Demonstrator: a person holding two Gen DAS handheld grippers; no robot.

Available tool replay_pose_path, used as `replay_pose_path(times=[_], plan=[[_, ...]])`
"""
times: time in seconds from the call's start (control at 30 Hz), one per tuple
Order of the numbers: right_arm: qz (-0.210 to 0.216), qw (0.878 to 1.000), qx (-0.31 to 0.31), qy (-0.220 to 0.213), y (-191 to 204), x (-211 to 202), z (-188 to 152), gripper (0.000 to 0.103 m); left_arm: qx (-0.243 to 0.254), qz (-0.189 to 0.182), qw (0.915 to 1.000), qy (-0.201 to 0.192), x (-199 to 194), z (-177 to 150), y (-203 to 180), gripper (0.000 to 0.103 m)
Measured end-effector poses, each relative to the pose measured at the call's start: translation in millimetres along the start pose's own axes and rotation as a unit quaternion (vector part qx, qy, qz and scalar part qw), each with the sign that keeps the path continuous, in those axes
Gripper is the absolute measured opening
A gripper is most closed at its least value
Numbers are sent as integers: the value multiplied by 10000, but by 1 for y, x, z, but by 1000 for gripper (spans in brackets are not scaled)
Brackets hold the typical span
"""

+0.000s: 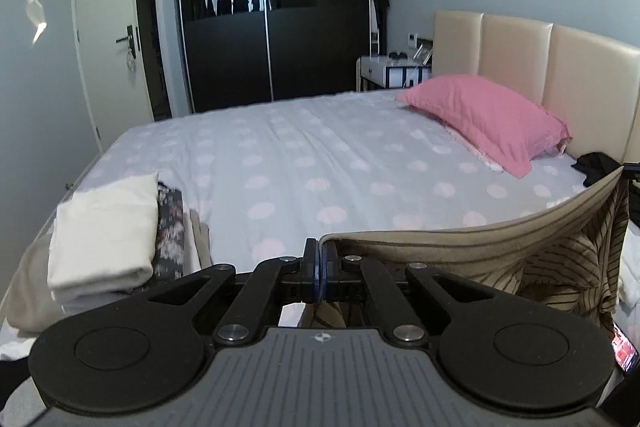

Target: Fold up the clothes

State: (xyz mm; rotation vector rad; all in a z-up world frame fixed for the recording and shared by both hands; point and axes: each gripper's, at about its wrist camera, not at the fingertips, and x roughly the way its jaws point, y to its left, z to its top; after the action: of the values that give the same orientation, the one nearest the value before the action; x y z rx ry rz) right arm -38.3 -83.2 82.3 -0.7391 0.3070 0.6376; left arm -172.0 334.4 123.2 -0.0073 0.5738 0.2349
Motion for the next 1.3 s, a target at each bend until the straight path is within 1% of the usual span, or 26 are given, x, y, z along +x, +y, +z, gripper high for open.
replay_pose_path(times=[0.07, 0.2, 0.3, 0.4, 0.6, 0.73, 0.83, 0.87, 0.97, 1.0, 1.07, 1.1, 1.17, 1.23, 1.3], plan=[[226, 9994, -87, 259, 6, 8, -9, 1, 15, 54, 9997, 234, 13, -13, 1, 0], [720, 9937, -206, 829, 31, 42, -38, 1, 49, 113, 9964, 843, 50, -44, 2, 0], [950, 9876, -380, 1194, 52, 76, -63, 1, 121, 157, 9918, 1260, 81, -65, 0, 0], [1061, 9828, -491, 1427, 66, 107, -76, 1, 167, 208, 9887, 1478, 107, -76, -3, 0], [1243, 9784, -609, 1534, 72, 149, -77, 2, 153, 191, 9865, 1621, 144, -86, -2, 0], [1395, 9741, -731, 1622, 77, 174, -81, 3, 21, 116, 9850, 1720, 166, -90, 0, 0], [1506, 9701, -950, 1648, 82, 182, -82, 4, 22, 76, 9843, 1763, 173, -92, 0, 0], [1523, 9693, -1061, 1615, 83, 180, -81, 5, 17, 54, 9842, 1771, 175, -92, 1, 0], [1543, 9662, -1495, 1424, 87, 171, -75, 18, -87, -6, 9840, 1778, 175, -90, 3, 0], [1595, 9633, -1699, 1331, 89, 168, -73, 23, -125, -17, 9841, 1773, 176, -90, 4, 0], [1714, 9539, -2191, 1127, 96, 161, -66, 28, -180, -44, 9844, 1747, 174, -89, 6, 0], [1771, 9481, -2435, 1024, 99, 157, -63, 28, -201, -41, 9844, 1746, 174, -89, 7, 0], [1927, 9305, -2993, 865, 108, 150, -57, 31, -243, -35, 9844, 1743, 174, -87, 8, 0], [2088, 9131, -3422, 750, 117, 147, -51, 32, -287, -28, 9842, 1745, 173, -87, 10, 0], [2081, 9038, -3672, 705, 123, 148, -52, 33, -329, -23, 9840, 1749, 172, -86, 11, 0]])
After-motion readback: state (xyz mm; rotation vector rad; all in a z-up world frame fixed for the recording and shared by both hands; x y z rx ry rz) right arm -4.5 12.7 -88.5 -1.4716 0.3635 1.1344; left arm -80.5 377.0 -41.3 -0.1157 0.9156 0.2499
